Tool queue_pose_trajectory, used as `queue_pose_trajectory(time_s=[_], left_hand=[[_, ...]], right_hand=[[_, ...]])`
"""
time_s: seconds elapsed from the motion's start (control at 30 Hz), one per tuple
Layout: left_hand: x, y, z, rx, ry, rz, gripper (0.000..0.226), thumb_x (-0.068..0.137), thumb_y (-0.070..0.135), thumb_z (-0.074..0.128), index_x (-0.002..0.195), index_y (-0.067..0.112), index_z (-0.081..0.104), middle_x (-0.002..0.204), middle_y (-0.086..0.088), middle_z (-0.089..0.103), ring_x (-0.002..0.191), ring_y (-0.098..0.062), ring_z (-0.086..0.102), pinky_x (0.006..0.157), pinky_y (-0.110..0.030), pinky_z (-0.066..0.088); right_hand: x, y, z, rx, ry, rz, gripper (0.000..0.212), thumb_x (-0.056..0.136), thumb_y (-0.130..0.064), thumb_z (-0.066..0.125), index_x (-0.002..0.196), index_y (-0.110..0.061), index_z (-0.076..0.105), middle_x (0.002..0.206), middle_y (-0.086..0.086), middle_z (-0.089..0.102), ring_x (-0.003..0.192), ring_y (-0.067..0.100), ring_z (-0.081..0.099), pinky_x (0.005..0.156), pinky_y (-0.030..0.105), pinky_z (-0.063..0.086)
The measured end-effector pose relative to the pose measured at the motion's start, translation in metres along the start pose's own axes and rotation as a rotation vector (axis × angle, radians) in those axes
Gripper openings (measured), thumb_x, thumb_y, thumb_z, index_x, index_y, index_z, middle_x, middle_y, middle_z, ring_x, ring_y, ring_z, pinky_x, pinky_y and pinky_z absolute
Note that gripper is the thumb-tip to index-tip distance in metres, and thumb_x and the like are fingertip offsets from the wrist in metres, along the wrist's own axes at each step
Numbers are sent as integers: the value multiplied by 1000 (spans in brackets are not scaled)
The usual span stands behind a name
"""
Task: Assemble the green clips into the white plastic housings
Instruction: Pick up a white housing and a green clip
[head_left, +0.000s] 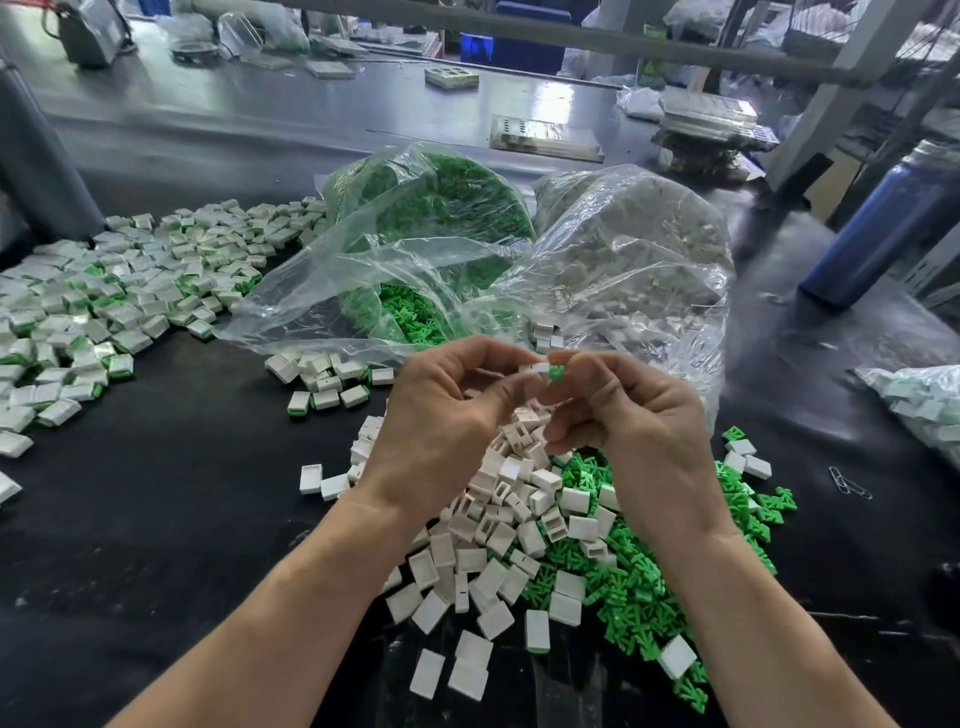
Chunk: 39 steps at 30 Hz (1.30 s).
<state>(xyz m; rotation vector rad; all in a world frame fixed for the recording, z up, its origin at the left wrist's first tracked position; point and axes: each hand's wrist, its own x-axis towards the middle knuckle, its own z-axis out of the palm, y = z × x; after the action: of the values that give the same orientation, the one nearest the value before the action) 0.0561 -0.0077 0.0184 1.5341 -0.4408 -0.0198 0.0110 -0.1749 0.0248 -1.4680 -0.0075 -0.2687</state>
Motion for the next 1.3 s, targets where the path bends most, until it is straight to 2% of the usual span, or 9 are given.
queue_pose_trajectory(time_s=[0.07, 0.13, 0.23, 0.33, 0.63, 0.93, 1.03, 1.2, 1.3], left_hand=[[1, -3, 0, 1, 23, -16, 9, 88, 23, 79, 97, 23, 78, 92, 1, 78, 87, -19, 73, 82, -40, 61], [2, -5, 3, -27, 32, -13, 9, 88, 22, 80, 97, 22, 78, 100, -1, 77, 94, -21, 74, 85, -38, 60], [1, -4, 11, -106, -5, -12, 9, 91, 17, 78, 99, 15, 77, 103, -5, 76, 88, -21, 76, 74, -25, 60], [0, -4, 16, -168, -51, -20, 10, 94, 12, 75, 103, 7, 73, 93, -10, 77, 68, -29, 73, 57, -33, 60], [-2, -3, 21, -167, -109, -19, 10, 94, 12, 75, 103, 8, 73, 81, -21, 69, 55, -37, 67, 47, -47, 60], [-5, 6, 24, -98, -117, -18, 8, 91, 6, 76, 99, 3, 73, 116, -13, 67, 77, -31, 73, 59, -42, 63], [-6, 9, 27, -88, -121, -26, 10, 93, 7, 75, 101, 3, 72, 113, -13, 68, 77, -29, 75, 59, -42, 64], [-6, 7, 27, 40, -112, 16, 13, 93, 13, 77, 105, 13, 71, 110, 1, 74, 96, -17, 74, 83, -39, 63], [-5, 8, 30, 58, -110, 24, 11, 92, 14, 78, 102, 16, 73, 115, 5, 72, 101, -18, 71, 88, -41, 61]], right_hand=[[1, 1, 2, 18, -28, 60, 38, 103, -39, 53, 110, -8, 73, 87, 18, 76, 61, 27, 67, 50, 36, 58], [0, 2, 7, 43, -61, 108, 49, 107, -45, 44, 97, -7, 74, 83, 21, 74, 57, 28, 63, 43, 34, 53], [-1, 4, 13, 117, -116, 169, 62, 107, -55, 38, 85, -10, 76, 79, 24, 71, 54, 31, 59, 40, 33, 47], [-1, 7, 13, 132, -117, 185, 70, 107, -56, 35, 83, -2, 73, 75, 22, 68, 53, 29, 56, 41, 34, 45], [-4, 12, 22, 82, 31, 206, 53, 99, -58, 37, 74, -30, 74, 56, 0, 57, 46, 18, 51, 38, 29, 39], [-4, 1, 25, 184, 21, 285, 68, 109, -55, 29, 62, -27, 69, 51, 0, 41, 40, 18, 35, 38, 26, 23], [-4, -1, 28, 160, 105, 277, 65, 109, -50, 34, 60, -29, 70, 48, -3, 42, 37, 14, 36, 34, 21, 29], [-7, -3, 30, 193, 141, 213, 58, 112, -39, 34, 66, -23, 67, 46, -8, 57, 39, 2, 54, 34, 16, 40], [-7, -1, 27, 205, 163, 230, 54, 109, -46, 38, 68, -22, 66, 47, -8, 53, 38, 5, 51, 34, 18, 38]])
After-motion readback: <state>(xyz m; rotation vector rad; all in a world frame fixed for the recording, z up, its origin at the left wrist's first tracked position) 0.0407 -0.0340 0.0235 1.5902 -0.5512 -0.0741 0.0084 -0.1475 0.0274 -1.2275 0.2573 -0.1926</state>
